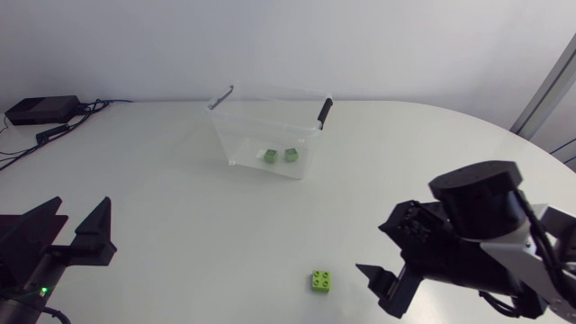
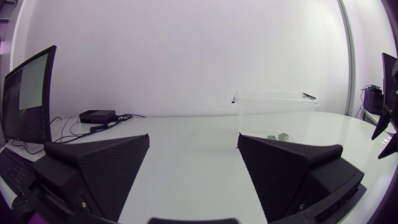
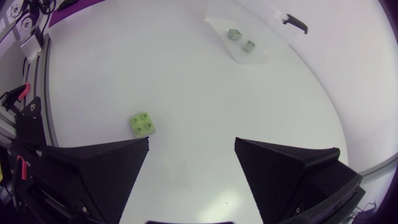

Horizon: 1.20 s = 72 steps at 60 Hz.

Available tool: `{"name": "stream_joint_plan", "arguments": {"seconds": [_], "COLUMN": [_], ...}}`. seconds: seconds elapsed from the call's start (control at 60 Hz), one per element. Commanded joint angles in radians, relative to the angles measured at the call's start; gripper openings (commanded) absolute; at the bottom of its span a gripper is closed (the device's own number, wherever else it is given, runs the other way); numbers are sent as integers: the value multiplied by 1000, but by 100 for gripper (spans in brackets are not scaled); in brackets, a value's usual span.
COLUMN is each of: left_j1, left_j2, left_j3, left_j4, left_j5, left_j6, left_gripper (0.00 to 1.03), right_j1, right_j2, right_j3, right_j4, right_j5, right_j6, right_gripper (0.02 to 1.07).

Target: Place the duplo bricks in the container

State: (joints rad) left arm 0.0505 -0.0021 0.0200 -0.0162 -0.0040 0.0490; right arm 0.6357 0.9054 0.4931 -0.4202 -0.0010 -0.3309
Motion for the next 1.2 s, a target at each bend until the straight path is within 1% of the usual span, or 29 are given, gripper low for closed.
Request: {"name": "stream_joint_plan", "arguments": {"seconds": [0.0,0.167,0.283,0.383,0.533,0.817,1.133,1.183], "left_j1": [6,8,8,8,6,6,8,8], "left_j2": [-10,-10,-10,-10,-10,-10,-10,-10], "left_j3": [-18,-18,-18,-18,-18,-18,-18,-18], "left_j4": [9,9,9,9,9,9,9,9], "left_j5": [6,6,6,6,6,6,6,6], "left_j6": [5,5,5,5,5,5,5,5], "left_gripper": [100,100,100,100,100,100,100,100], "right_j1": [62,105,130,142,162,170,157,153], "right_j2": [64,187,280,314,386,509,662,688], "right_j3": [28,27,38,39,71,101,104,102], "right_j4": [23,106,127,166,169,176,262,271], "right_j5": [6,4,-1,-5,-11,-76,-91,-94], "right_j6": [-40,-63,-83,-99,-117,-137,-146,-155], "right_gripper": [102,102,102,102,102,102,102,97]}}
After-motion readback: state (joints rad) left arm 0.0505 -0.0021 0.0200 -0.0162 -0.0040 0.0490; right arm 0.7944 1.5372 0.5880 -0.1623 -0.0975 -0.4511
